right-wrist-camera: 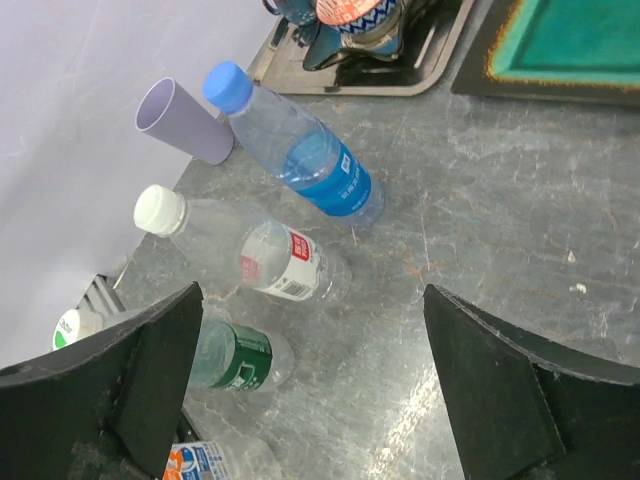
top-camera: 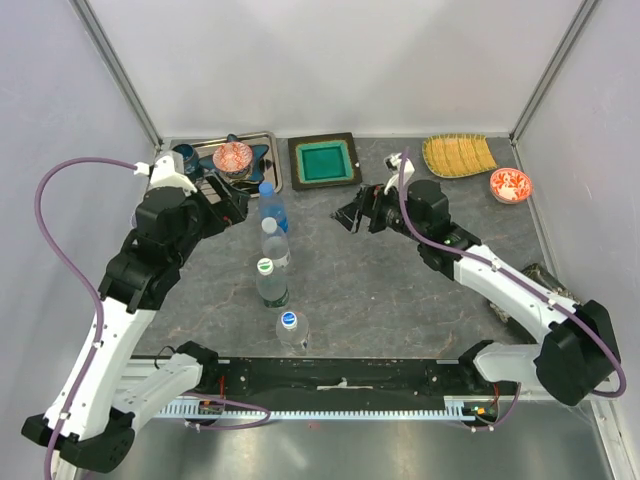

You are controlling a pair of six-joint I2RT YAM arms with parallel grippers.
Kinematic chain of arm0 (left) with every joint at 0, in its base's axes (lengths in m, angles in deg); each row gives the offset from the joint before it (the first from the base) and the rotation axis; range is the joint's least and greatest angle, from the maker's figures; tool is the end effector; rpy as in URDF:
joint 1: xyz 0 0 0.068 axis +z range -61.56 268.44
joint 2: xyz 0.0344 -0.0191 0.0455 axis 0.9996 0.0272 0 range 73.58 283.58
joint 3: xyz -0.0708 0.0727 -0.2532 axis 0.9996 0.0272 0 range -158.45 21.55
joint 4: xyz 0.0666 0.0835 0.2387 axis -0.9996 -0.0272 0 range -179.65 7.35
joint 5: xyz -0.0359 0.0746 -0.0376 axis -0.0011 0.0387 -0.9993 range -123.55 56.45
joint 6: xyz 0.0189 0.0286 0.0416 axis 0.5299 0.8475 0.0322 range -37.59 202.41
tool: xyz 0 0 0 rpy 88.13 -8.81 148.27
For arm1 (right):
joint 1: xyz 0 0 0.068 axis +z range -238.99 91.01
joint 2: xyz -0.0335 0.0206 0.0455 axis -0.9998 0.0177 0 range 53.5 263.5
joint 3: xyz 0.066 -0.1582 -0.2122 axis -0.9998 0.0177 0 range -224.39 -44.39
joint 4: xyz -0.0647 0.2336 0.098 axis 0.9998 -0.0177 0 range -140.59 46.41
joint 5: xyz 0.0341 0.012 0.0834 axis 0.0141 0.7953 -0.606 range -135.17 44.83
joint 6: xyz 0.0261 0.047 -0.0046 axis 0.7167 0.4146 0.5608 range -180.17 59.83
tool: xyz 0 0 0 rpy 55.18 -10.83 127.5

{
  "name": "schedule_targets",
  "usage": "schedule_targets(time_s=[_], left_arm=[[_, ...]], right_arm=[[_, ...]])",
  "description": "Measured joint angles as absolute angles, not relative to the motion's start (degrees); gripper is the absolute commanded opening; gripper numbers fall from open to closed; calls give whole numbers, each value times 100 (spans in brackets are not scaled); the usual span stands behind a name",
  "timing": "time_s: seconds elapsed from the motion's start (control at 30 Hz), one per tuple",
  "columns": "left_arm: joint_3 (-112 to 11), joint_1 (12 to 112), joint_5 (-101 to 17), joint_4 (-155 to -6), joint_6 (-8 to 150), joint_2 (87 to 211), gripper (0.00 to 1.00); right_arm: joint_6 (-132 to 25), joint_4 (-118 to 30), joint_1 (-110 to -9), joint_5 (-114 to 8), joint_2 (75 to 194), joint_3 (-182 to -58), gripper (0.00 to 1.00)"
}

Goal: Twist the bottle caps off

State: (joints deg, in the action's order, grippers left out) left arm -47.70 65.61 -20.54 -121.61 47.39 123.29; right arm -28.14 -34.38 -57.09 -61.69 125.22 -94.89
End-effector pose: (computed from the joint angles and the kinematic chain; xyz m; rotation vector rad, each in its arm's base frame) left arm 0.1531 -0.0557 0.4172 -0.3584 1.8946 -0.4661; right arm 0.2434 0.1634 0.3088 -0.2195 1.8858 1.0403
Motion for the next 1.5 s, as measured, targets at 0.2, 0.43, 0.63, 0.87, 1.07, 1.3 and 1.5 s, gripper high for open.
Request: schedule_targets(time_s=[0.2,0.43,0.63,0.87,1.07,1.3,1.5], left_arm=[[-4484,6559,-2043,-12168,4737,12325,100],[-4278,6559,-1881,-12251,4778,12148,99],[-4066,6561,-1676,-12279,4872,11682,99],[-3940,6561,-1571,-12255,4973,11378,99],[-3789,6559,-1558,-12268,5060,11258,98],[-3730,6559,-1547,-12266,5126,11160,98],[-3673,6559,-1497,-12275,5185,11133,97]], right_arm=[[-3629,-4421,-4817,-5080,12924,-10774,98],[-4239,-5132,-3704,-3852,13866,-12368,98],[-4245,-5562,-3757,-3224,14537,-12851,98],[-4267,-5621,-3772,-2986,15361,-13620,98],[-4311,-5589,-3772,-2980,16058,-14444,98],[-4315,-5551,-3772,-2977,16668,-14864,96],[-4331,-5567,-3772,-2964,17140,-15183,93]])
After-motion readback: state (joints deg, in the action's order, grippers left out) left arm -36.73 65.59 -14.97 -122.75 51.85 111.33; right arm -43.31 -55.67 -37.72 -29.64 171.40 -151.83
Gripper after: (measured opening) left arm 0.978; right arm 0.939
